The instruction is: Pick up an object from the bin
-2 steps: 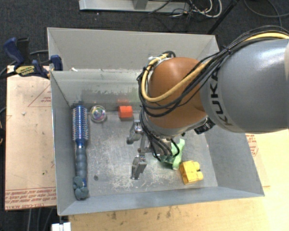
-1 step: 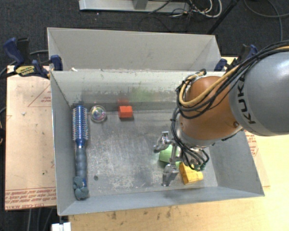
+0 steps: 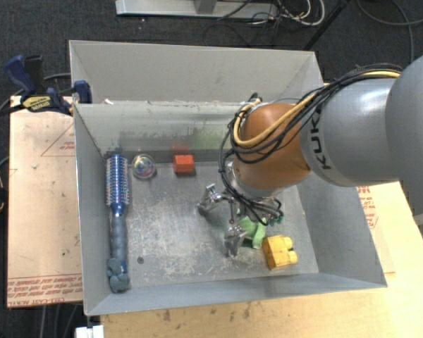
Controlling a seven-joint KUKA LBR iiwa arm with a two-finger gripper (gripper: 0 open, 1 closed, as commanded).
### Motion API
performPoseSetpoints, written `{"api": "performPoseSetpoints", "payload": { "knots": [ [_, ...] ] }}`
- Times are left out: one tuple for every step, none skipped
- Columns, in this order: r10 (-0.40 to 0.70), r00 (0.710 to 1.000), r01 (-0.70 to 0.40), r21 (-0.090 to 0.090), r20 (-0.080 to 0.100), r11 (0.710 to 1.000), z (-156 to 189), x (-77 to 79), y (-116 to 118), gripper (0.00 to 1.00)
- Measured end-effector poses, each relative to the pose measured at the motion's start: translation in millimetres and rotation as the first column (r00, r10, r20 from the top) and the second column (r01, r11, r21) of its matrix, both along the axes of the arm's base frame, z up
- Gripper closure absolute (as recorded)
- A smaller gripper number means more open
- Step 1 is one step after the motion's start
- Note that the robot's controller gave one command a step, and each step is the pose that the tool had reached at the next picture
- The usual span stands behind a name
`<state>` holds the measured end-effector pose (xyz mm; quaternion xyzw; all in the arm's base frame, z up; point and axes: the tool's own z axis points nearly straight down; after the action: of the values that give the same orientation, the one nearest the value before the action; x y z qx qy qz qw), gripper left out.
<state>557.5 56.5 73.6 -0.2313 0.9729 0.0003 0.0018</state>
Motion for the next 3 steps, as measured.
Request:
{"api": "performPoseSetpoints", "payload": {
  "knots": [
    [0.059, 0.998, -0.059, 0.003, 0.01, 0.998, 1.0, -5.1, -87.1, 0.0],
    [0.063, 0.998, -0.063, 0.0, 0.009, 0.998, 2.5, -4.3, -85.2, 1.0],
    [0.381, 0.925, -0.381, -0.005, 0.006, 0.925, 151.8, -12.4, -109.5, 1.0]
  ]
}}
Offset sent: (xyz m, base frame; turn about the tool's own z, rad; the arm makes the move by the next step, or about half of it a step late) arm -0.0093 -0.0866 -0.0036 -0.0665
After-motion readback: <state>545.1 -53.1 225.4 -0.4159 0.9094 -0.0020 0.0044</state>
